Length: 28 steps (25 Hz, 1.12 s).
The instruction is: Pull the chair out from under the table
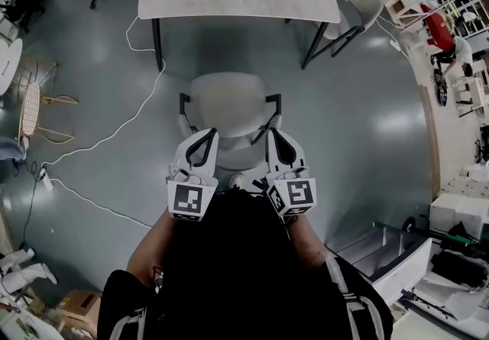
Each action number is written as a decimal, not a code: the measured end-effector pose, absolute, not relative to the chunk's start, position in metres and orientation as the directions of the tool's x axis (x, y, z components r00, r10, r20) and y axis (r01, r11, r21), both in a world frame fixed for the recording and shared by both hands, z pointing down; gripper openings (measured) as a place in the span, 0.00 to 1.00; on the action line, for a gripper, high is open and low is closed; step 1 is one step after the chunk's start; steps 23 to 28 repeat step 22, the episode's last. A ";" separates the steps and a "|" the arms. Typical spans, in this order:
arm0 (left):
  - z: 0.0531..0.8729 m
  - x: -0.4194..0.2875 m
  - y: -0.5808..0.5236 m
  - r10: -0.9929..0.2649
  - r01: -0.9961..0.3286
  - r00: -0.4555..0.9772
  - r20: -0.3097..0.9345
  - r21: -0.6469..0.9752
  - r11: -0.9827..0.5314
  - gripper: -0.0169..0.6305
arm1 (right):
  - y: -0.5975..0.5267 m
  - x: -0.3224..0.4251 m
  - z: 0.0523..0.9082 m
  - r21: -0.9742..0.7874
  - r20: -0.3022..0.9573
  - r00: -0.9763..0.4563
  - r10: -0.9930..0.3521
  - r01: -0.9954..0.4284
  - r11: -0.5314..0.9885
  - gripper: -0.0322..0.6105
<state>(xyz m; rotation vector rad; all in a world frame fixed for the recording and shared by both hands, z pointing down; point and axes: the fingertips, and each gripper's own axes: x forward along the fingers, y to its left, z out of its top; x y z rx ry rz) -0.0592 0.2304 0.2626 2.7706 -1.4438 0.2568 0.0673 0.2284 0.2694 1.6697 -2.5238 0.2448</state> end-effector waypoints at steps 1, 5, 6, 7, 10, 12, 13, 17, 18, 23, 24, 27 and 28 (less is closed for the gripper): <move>0.263 -0.059 0.231 -0.813 -0.814 0.562 0.148 -0.071 -0.576 0.04 | 0.229 0.067 0.269 -0.076 0.174 -0.388 -0.905 -0.922 0.381 0.07; 0.262 -0.056 0.233 -0.813 -0.812 0.565 0.143 -0.081 -0.578 0.04 | 0.232 0.066 0.268 -0.075 0.162 -0.394 -0.905 -0.919 0.387 0.07; 0.262 -0.056 0.233 -0.812 -0.811 0.566 0.142 -0.084 -0.579 0.04 | 0.232 0.065 0.268 -0.075 0.159 -0.397 -0.904 -0.918 0.390 0.07; 0.262 -0.056 0.233 -0.812 -0.810 0.566 0.140 -0.087 -0.580 0.04 | 0.231 0.064 0.268 -0.075 0.156 -0.401 -0.903 -0.916 0.394 0.07; 0.263 -0.057 0.233 -0.814 -0.811 0.565 0.135 -0.091 -0.579 0.04 | 0.231 0.065 0.269 -0.068 0.151 -0.400 -0.904 -0.917 0.394 0.07; 0.264 -0.057 0.233 -0.815 -0.813 0.563 0.135 -0.086 -0.576 0.04 | 0.231 0.066 0.269 -0.064 0.148 -0.394 -0.907 -0.919 0.389 0.07; 0.264 -0.057 0.233 -0.816 -0.815 0.562 0.137 -0.080 -0.574 0.04 | 0.231 0.065 0.268 -0.063 0.146 -0.393 -0.908 -0.919 0.388 0.07; 0.261 -0.055 0.233 -0.815 -0.814 0.561 0.144 -0.081 -0.575 0.04 | 0.232 0.067 0.264 -0.056 0.139 -0.389 -0.911 -0.921 0.385 0.07; 0.260 -0.055 0.234 -0.815 -0.814 0.561 0.142 -0.082 -0.575 0.04 | 0.232 0.068 0.264 -0.054 0.139 -0.386 -0.912 -0.923 0.382 0.07; 0.257 -0.057 0.234 -0.821 -0.822 0.553 0.140 -0.064 -0.565 0.04 | 0.231 0.069 0.262 -0.051 0.137 -0.376 -0.916 -0.926 0.373 0.07; 0.257 -0.057 0.234 -0.821 -0.822 0.553 0.140 -0.064 -0.565 0.04 | 0.231 0.069 0.262 -0.051 0.137 -0.376 -0.916 -0.926 0.373 0.07; 0.257 -0.057 0.234 -0.821 -0.822 0.553 0.140 -0.064 -0.565 0.04 | 0.231 0.069 0.262 -0.051 0.137 -0.376 -0.916 -0.926 0.373 0.07; 0.257 -0.057 0.234 -0.821 -0.822 0.553 0.140 -0.064 -0.565 0.04 | 0.231 0.069 0.262 -0.051 0.137 -0.376 -0.916 -0.926 0.373 0.07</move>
